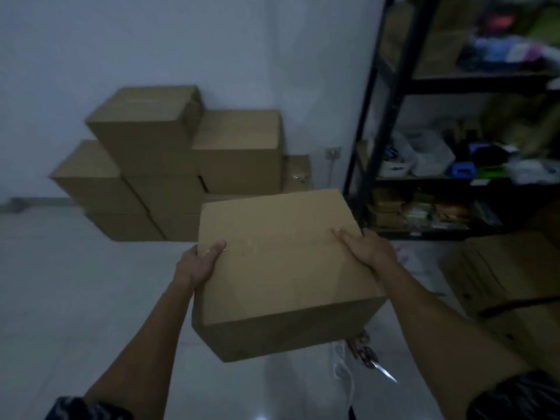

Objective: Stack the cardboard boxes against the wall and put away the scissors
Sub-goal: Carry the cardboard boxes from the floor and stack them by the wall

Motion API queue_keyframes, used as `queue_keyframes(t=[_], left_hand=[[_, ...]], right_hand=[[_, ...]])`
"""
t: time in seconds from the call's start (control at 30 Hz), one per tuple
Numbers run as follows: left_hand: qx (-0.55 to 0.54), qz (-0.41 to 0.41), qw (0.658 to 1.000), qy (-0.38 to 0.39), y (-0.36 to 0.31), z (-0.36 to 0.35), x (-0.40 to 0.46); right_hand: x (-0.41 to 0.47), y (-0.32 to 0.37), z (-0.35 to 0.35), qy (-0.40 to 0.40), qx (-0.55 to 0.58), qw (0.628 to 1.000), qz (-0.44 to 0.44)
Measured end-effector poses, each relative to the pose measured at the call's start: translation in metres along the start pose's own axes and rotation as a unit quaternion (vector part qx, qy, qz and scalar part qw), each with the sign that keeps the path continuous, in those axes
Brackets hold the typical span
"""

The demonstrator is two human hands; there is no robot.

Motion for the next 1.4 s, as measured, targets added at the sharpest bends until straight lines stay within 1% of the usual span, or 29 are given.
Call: queue_keyframes(t=[0.07, 0.13, 0.2, 0.27, 0.43, 0.53, 0.73, 0.87, 0.97, 1.07, 1.13, 1.27, 1.3, 1.4], left_hand=[[0.001, 0.007, 1.000, -0.014, 0.008, 0.050, 0.018], [0.000, 0.013, 1.000, -0.025, 0.015, 0.088, 0.035], [-0.012, 0.018, 0.999, -0.049, 0.022, 0.134, 0.056], [-0.016, 0.020, 0.997, -0.069, 0.026, 0.171, 0.078], [-0.038, 0.045, 0.990, -0.127, 0.039, 0.268, 0.145], [-0.052, 0.060, 0.985, -0.155, 0.047, 0.327, 0.184], [-0.062, 0.083, 0.976, -0.192, 0.073, 0.435, 0.250], [-0.068, 0.055, 0.976, -0.199, 0.087, 0.501, 0.303], [-0.082, 0.045, 0.977, -0.191, 0.105, 0.561, 0.356], [-0.096, 0.063, 0.982, -0.151, 0.120, 0.610, 0.399], [-0.099, 0.062, 0.985, -0.127, 0.123, 0.640, 0.430], [-0.102, 0.068, 0.988, -0.089, 0.125, 0.688, 0.487], [-0.106, 0.068, 0.989, -0.074, 0.125, 0.706, 0.513], [-0.105, 0.054, 0.990, -0.072, 0.121, 0.725, 0.551]], right_hand=[[-0.004, 0.051, -0.023, 0.035, 0.068, 0.997, 0.020], [-0.004, 0.091, -0.047, 0.086, 0.135, 0.987, 0.030], [-0.002, 0.141, -0.075, 0.123, 0.147, 0.981, 0.045], [0.007, 0.191, -0.099, 0.142, 0.155, 0.974, 0.087], [0.037, 0.332, -0.165, 0.176, 0.127, 0.962, 0.166], [0.029, 0.422, -0.199, 0.196, 0.103, 0.957, 0.185], [0.021, 0.558, -0.274, 0.210, 0.078, 0.947, 0.231], [0.019, 0.635, -0.325, 0.202, 0.071, 0.948, 0.237], [0.014, 0.699, -0.374, 0.200, 0.077, 0.950, 0.227], [0.015, 0.749, -0.416, 0.190, 0.079, 0.955, 0.215], [0.022, 0.779, -0.442, 0.182, 0.080, 0.958, 0.205], [0.012, 0.836, -0.470, 0.177, 0.093, 0.959, 0.200], [0.015, 0.861, -0.484, 0.174, 0.095, 0.960, 0.198], [0.026, 0.895, -0.494, 0.167, 0.091, 0.958, 0.215]])
Point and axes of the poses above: each hand's wrist, its own x-axis towards the middle knuckle, its own z-axis out of the back of the hand, y = z × x, the point moved 9 cm from there along x, towards the middle knuckle, and after that the axes turned 5 degrees about -y, right-handed, at the moved point
